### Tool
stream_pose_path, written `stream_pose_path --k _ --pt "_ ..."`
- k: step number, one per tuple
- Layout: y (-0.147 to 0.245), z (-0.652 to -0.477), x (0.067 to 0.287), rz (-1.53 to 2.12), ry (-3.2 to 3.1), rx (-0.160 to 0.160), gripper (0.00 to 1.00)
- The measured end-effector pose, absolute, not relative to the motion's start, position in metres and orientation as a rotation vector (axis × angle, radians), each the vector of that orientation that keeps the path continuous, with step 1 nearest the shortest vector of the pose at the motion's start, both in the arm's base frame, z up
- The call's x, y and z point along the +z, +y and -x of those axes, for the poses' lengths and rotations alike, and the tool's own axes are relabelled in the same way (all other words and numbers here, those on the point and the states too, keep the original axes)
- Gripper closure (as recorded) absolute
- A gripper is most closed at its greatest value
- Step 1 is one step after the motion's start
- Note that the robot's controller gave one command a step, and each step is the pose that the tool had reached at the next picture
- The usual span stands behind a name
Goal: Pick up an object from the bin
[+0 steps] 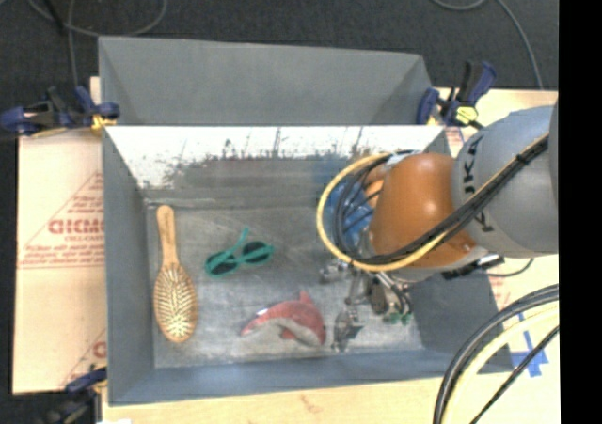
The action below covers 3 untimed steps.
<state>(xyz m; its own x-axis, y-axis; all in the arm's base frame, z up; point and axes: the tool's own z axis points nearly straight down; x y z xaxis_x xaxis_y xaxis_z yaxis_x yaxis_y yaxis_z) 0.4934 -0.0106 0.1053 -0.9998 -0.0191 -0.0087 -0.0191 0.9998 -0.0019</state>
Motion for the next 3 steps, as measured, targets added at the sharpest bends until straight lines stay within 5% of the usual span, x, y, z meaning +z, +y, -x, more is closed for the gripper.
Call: stream_pose_path --k 1,2,3 --pt "0.053 -0.511 0.074 0.054 3.14 0.002 0.0" --pt "0.071 -0.489 0.09 0.168 3.136 -0.002 1.0" --pt "0.071 -0.489 0.089 0.169 3.136 -0.003 1.0"
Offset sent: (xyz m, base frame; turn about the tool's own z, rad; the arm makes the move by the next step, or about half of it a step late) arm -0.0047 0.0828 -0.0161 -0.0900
